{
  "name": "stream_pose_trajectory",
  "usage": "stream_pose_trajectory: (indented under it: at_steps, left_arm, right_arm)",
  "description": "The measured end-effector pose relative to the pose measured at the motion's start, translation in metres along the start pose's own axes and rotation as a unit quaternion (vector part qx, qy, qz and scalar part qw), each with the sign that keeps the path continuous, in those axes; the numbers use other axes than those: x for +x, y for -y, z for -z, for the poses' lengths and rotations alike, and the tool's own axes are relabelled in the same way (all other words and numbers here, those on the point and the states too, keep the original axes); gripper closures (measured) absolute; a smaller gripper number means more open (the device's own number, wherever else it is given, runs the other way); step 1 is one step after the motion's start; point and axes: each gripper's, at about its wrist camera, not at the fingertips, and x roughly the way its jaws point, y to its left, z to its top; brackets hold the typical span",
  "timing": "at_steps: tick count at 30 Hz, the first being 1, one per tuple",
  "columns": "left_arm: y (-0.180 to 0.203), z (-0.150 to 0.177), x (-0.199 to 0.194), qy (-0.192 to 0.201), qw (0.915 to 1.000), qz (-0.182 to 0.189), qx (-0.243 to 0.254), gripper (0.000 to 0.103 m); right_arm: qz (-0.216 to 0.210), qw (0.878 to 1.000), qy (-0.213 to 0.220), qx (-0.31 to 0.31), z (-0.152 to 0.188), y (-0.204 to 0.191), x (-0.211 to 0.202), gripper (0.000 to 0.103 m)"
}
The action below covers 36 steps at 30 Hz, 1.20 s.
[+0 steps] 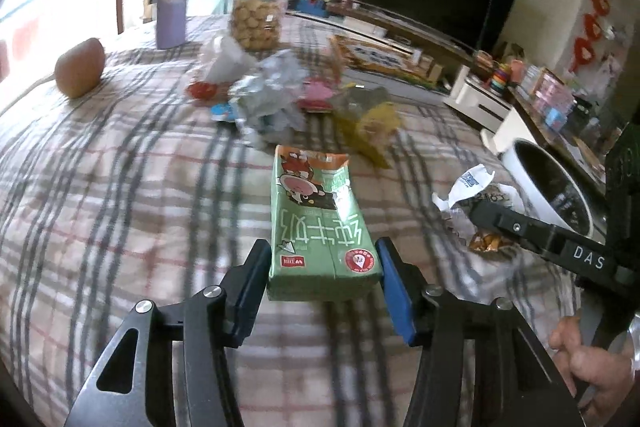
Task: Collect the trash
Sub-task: 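Grasp the green juice box with the left tool while the right tool grasps the white crumpled wrapper, then carry the green juice box and white wrapper over the bin with both tools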
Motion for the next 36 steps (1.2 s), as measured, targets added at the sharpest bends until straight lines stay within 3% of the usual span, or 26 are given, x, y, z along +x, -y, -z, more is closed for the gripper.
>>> stream_pose_trajectory:
  at_steps: [11,36]
  left_arm:
    - [0.049,0.001,-0.005,0.009,0.9971,0.052,0.055,0.052]
    - [0.124,-0.011,0.021,0.008,0.9860,0.120,0.115,0.052]
  right_arm:
    - [0.014,0.999,0.034,0.028,0.007,0.028,-0.052,0.072]
    - [0.069,0.988,0.101,0.094,0.011,0.103,-0.130,0.072]
